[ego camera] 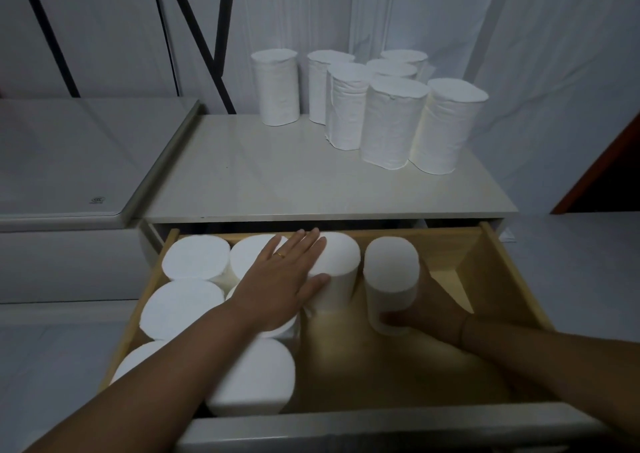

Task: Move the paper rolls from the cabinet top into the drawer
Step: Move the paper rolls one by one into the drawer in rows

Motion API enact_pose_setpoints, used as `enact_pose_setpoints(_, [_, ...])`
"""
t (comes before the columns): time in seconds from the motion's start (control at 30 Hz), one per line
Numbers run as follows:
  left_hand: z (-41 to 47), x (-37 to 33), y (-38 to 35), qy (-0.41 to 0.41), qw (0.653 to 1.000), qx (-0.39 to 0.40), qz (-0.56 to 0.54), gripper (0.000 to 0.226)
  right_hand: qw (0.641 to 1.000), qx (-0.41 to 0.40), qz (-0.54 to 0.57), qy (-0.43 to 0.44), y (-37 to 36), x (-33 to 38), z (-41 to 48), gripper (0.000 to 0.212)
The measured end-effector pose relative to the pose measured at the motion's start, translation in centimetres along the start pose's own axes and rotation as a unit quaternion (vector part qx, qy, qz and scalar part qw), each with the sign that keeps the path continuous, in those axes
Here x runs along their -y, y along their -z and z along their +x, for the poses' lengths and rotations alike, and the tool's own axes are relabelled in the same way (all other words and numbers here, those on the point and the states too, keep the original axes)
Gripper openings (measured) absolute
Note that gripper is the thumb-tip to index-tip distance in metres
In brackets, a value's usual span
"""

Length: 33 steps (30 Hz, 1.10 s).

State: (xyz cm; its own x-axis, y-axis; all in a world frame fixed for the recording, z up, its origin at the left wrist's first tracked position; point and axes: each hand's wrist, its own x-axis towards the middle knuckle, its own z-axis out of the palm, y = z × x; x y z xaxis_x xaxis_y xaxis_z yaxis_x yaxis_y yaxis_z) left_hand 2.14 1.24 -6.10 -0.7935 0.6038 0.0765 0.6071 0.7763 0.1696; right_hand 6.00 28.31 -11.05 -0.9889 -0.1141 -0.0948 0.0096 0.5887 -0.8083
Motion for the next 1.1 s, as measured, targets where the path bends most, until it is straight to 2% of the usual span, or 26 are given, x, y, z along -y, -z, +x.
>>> enact_pose_setpoints(0.23, [-0.1, -0.1, 0.2, 0.001, 1.0, 0.007, -0.003, 0.07, 0.999, 0.033, -0.021, 0.015, -0.7, -0.7, -0.5, 0.123])
enact_pose_setpoints(0.37, [-0.1, -0.1, 0.3, 0.003, 1.0, 0.01, -0.007, 0.069, 0.994, 0.11, -0.018, 0.017, 0.8, 1.0, -0.6, 0.115])
enact_pose_setpoints(0.47, [-0.1, 0.0, 0.2, 0.003, 1.0, 0.008, -0.01, 0.068, 0.99, 0.142, -0.015, 0.005, 3.6, 2.7, 0.0, 0.116])
enact_pose_setpoints(0.53, [-0.1, 0.0, 0.2, 0.002, 1.0, 0.009, -0.008, 0.068, 0.985, 0.172, -0.006, -0.016, 5.2, 4.1, 0.5, 0.101])
enact_pose_setpoints(0.63, [0.0, 0.0, 0.2, 0.001, 1.0, 0.012, -0.007, 0.068, 0.98, 0.191, 0.028, -0.048, 5.8, 5.5, 1.3, 0.053])
enact_pose_setpoints(0.67, [0.0, 0.1, 0.1, 0.001, 1.0, 0.011, -0.007, 0.068, 0.981, 0.181, 0.032, -0.063, 5.6, 5.7, 1.6, 0.05])
enact_pose_setpoints(0.83, [-0.1, 0.1, 0.1, 0.0, 1.0, 0.007, -0.003, 0.063, 0.966, 0.195, 0.033, -0.164, 4.5, 5.6, 2.0, 0.063])
enact_pose_setpoints(0.97, [0.0, 0.1, 0.0, 0.0, 1.0, 0.008, -0.005, 0.063, 0.957, 0.216, 0.049, -0.189, 3.8, 5.6, 1.1, 0.077])
enact_pose_setpoints(1.1, [0.0, 0.2, 0.0, -0.003, 1.0, 0.009, -0.001, 0.067, 0.942, 0.239, 0.076, -0.221, 2.2, 5.6, 0.1, 0.078])
